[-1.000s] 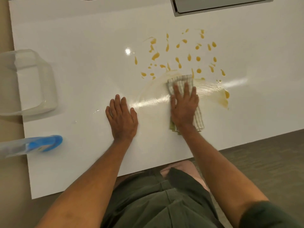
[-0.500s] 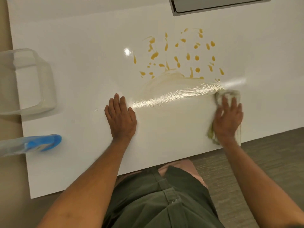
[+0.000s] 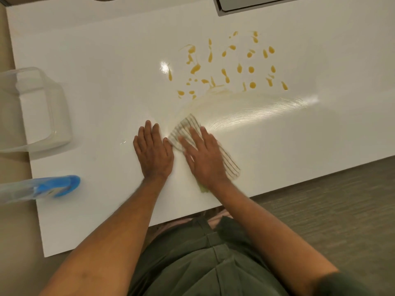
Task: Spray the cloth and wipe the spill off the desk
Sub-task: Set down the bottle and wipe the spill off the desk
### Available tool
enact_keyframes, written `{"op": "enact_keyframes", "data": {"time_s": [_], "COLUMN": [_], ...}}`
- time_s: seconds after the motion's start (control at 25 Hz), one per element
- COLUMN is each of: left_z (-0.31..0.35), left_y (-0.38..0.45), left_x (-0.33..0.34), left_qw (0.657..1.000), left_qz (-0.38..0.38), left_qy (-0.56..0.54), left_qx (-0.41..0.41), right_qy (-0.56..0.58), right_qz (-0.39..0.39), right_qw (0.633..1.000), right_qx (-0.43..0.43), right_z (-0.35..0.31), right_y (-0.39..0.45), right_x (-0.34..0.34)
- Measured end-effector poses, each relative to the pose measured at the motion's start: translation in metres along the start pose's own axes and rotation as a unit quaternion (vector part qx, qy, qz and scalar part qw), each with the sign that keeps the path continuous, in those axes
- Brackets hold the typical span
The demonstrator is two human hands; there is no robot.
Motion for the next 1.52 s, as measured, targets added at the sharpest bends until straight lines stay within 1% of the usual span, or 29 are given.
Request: {"op": "enact_keyframes", "data": {"time_s": [0.04,0.08,0.12,0.2,0.24,0.32,0.36,0.4,0.44,0.48,0.56,0.64,0.68,0.72,0.8,0.92,1.0,1.08,1.12,1.16,1.24,1.36,1.44,1.52], "left_z": [0.000,-0.001,-0.001,-0.002,-0.001,0.001,0.002,0.002,0.003,0.003,0.003,0.002,0.002,0.002,0.001,0.000,0.002,0.002,0.002,0.002,0.003,0.003,0.003,0.004], "left_y": [0.000,-0.001,0.000,0.000,0.000,0.001,0.001,0.001,0.000,0.000,0.000,0.000,0.000,0.000,0.000,0.000,-0.001,-0.001,-0.001,-0.001,0.000,-0.001,-0.001,-0.001], "left_x": [-0.001,-0.002,-0.002,-0.001,-0.001,-0.001,0.000,0.000,0.001,0.001,0.000,0.000,0.000,0.000,0.000,0.001,0.000,0.001,0.001,0.000,-0.002,-0.005,-0.006,-0.006], "left_qw": [1.000,1.000,1.000,1.000,1.000,1.000,1.000,1.000,1.000,1.000,1.000,1.000,1.000,1.000,1.000,1.000,1.000,1.000,1.000,0.999,0.999,0.999,0.999,0.999], "left_qz": [0.000,0.004,0.008,0.009,0.009,0.011,0.012,0.012,0.012,0.014,0.017,0.016,0.009,0.001,-0.004,0.005,0.017,0.019,0.023,0.028,0.030,0.012,0.004,0.012], "left_qy": [-0.001,-0.001,-0.001,-0.001,0.000,0.004,0.007,0.010,0.013,0.015,0.012,0.005,-0.001,-0.004,-0.002,0.008,0.014,0.011,0.011,0.011,0.002,-0.042,-0.051,-0.029], "left_qx": [0.000,-0.002,-0.004,-0.008,-0.011,-0.014,-0.014,-0.013,-0.013,-0.013,-0.014,-0.015,-0.014,-0.012,-0.008,-0.017,-0.018,-0.012,-0.013,-0.015,-0.018,-0.020,-0.019,-0.019], "right_qy": [-0.006,-0.016,-0.025,-0.045,-0.050,-0.021,-0.004,0.001,-0.006,-0.019,-0.036,-0.021,-0.007,0.001,-0.006,-0.022,-0.010,0.010,0.013,0.014,0.013,0.049,0.037,0.000], "right_qz": [-0.023,-0.035,-0.034,0.007,0.037,0.092,0.110,0.114,0.108,0.102,0.092,0.042,0.013,-0.002,-0.008,0.003,0.030,0.051,0.055,0.055,0.029,-0.025,-0.073,-0.098], "right_qw": [0.999,0.999,0.999,0.993,0.981,0.942,0.926,0.922,0.929,0.944,0.973,0.994,0.999,1.000,0.998,0.996,0.998,0.999,0.998,0.998,0.999,0.996,0.992,0.985], "right_qx": [-0.025,-0.027,-0.005,0.105,0.183,0.322,0.361,0.371,0.354,0.314,0.210,0.095,0.043,-0.001,-0.055,-0.081,-0.049,0.011,0.026,0.021,-0.021,-0.067,-0.098,-0.140], "right_z": [0.009,0.028,0.054,0.121,0.154,0.199,0.206,0.202,0.190,0.169,0.106,0.036,0.010,-0.002,-0.002,0.014,0.024,0.031,0.030,0.024,0.004,-0.021,-0.016,0.015], "right_y": [-0.023,-0.044,-0.060,-0.073,-0.073,-0.060,-0.049,-0.033,-0.018,-0.003,0.016,0.015,0.010,0.006,0.008,0.051,0.094,0.122,0.128,0.127,0.103,0.034,-0.016,-0.047], "right_x": [0.000,-0.002,-0.008,-0.029,-0.042,-0.063,-0.066,-0.065,-0.060,-0.051,-0.030,-0.008,-0.002,0.004,0.008,0.005,-0.007,-0.018,-0.020,-0.018,-0.010,0.001,0.004,0.000]}}
Point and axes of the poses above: each hand's wrist, its own y-axis towards the middle knuckle, its own x-axis out of the palm, z = x × y, the point moved 5 cm from there along y, towards the middle knuckle, and after that the axes turned 6 degrees about -z, right-handed, at the moved point
